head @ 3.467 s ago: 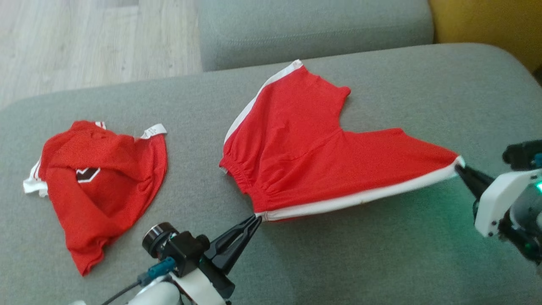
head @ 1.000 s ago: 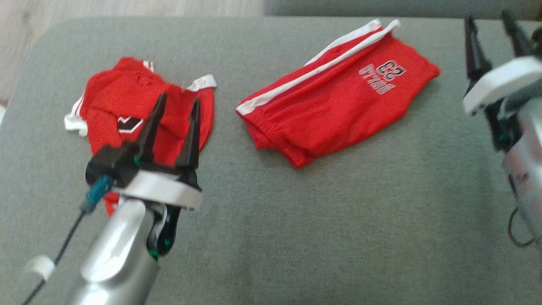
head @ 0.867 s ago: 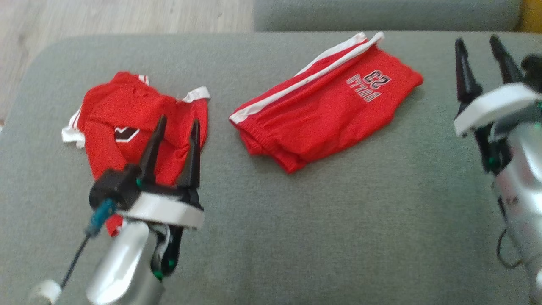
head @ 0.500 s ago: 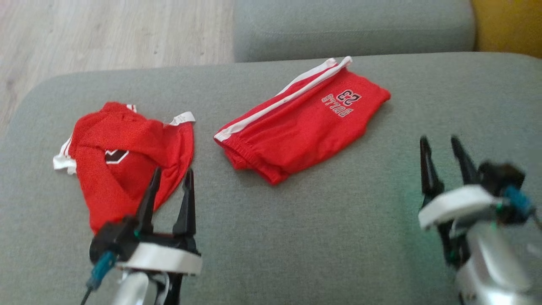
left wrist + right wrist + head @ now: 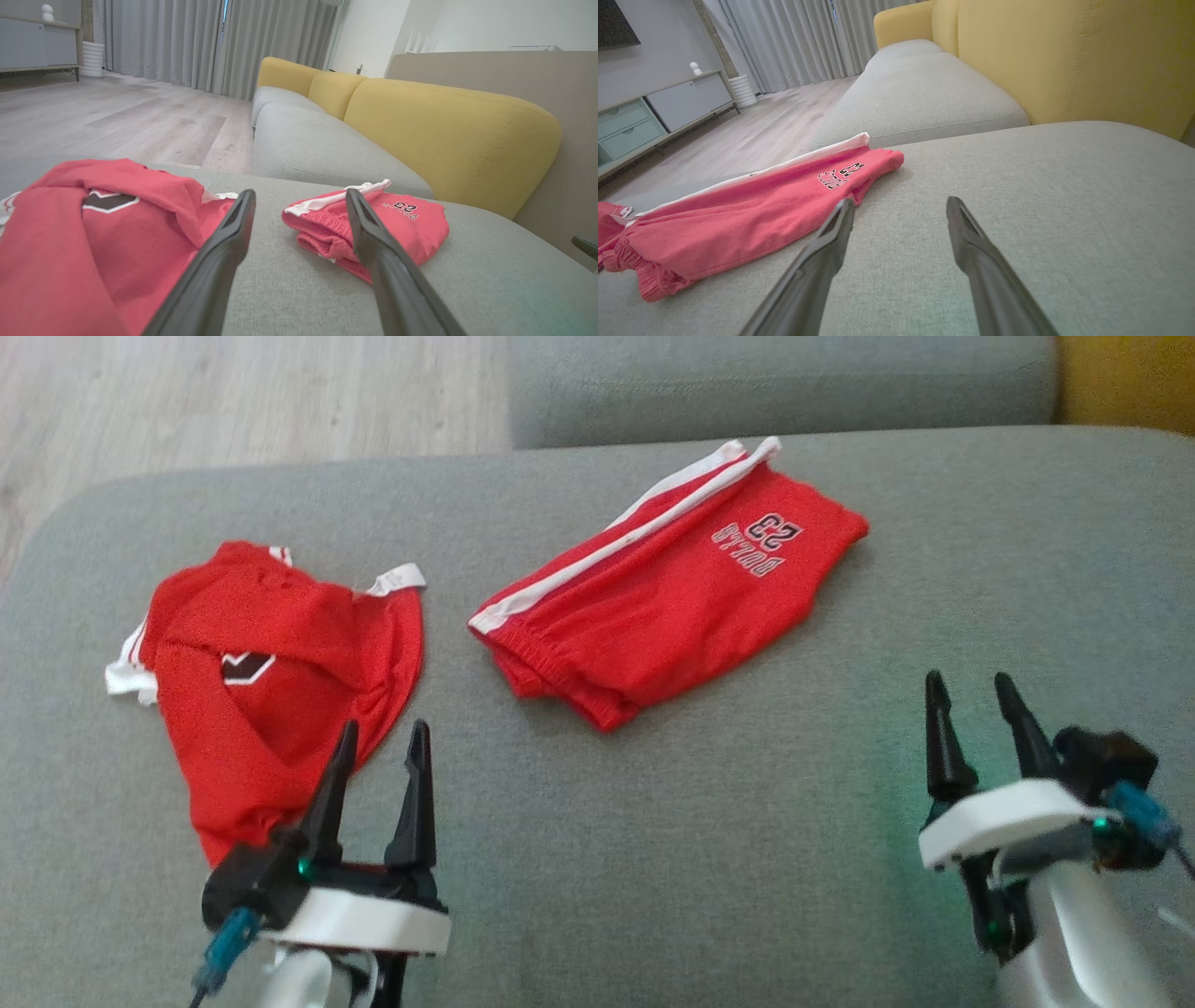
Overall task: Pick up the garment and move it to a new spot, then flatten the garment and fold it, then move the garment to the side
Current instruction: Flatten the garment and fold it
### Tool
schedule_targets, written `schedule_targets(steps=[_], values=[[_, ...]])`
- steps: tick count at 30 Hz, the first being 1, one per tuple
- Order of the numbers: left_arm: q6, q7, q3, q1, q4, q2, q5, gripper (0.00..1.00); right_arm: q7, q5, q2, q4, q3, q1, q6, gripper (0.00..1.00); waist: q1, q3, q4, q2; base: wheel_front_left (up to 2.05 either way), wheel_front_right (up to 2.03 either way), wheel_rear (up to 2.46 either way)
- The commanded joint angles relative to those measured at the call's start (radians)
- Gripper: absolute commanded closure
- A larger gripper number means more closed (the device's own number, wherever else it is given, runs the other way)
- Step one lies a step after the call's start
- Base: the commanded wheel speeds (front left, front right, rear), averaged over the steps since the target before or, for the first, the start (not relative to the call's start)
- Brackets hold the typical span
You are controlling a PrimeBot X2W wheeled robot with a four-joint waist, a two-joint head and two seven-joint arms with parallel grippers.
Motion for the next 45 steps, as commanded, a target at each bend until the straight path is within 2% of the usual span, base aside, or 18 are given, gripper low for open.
schedule_targets(steps=[1, 8, 14, 15, 23, 32, 33, 34, 35, 45], values=[[-0.003, -0.009, 0.02, -0.068, -0.027, 0.0, 0.005, 0.0, 0.017, 0.008, 0.005, -0.042, 0.014, -0.069, 0.007, 0.0, 0.0, 0.028, 0.023, -0.0001, 0.0, 0.0, 0.0], [-0.006, -0.009, -0.014, -0.12, -0.02, -0.003, -0.002, 0.0, 0.134, 0.093, 0.007, 0.011, -0.033, -0.22, 0.007, 0.0, 0.0, 0.113, 0.086, -0.0001, 0.0, 0.0, 0.0], [-0.006, -0.009, -0.074, -0.18, -0.013, -0.004, -0.028, 0.0, 0.247, 0.169, 0.007, 0.195, -0.155, -0.416, 0.007, 0.0, 0.0, 0.188, 0.171, -0.0001, 0.0, 0.0, 0.0], [-0.006, -0.009, -0.092, -0.196, -0.012, -0.004, -0.043, 0.0, 0.274, 0.162, 0.006, 0.272, -0.21, -0.474, 0.007, 0.0, 0.0, 0.208, 0.2, -0.0001, 0.0, 0.0, 0.0], [-0.006, -0.009, -0.14, -0.231, -0.014, -0.004, -0.084, 0.0, 0.322, 0.035, -0.053, 0.545, -0.394, -0.639, 0.007, 0.0, 0.0, 0.257, 0.282, -0.0001, 0.0, 0.0, 0.0], [-0.006, -0.009, -0.165, -0.25, -0.024, -0.004, -0.117, 0.0, 0.375, -0.12, -0.099, 0.718, -0.514, -0.76, 0.007, 0.0, 0.0, 0.294, 0.33, -0.0001, 0.0, 0.0, 0.0], [-0.006, -0.009, -0.165, -0.252, -0.024, -0.004, -0.119, 0.0, 0.381, -0.134, -0.099, 0.727, -0.515, -0.771, 0.007, 0.04, 0.0, 0.296, 0.332, -0.0001, 0.0, 0.0, 0.0], [-0.006, -0.009, -0.165, -0.254, -0.025, -0.004, -0.121, 0.0, 0.383, -0.145, -0.099, 0.733, -0.518, -0.782, 0.007, 0.55, 0.0, 0.3, 0.333, -0.0001, 0.0, 0.0, 0.0], [-0.006, -0.009, -0.164, -0.256, -0.025, -0.004, -0.123, 0.0, 0.381, -0.156, -0.098, 0.736, -0.517, -0.794, 0.007, 1.0, 0.0, 0.302, 0.334, -0.0001, 0.0, 0.0, 0.0], [-0.006, -0.009, -0.149, -0.258, -0.027, -0.004, -0.129, 0.0, 0.26, -0.124, -0.08, 0.714, -0.478, -0.851, 0.007, 1.0, 0.0, 0.297, 0.304, -0.0001, 0.0, 0.0, 0.0]])
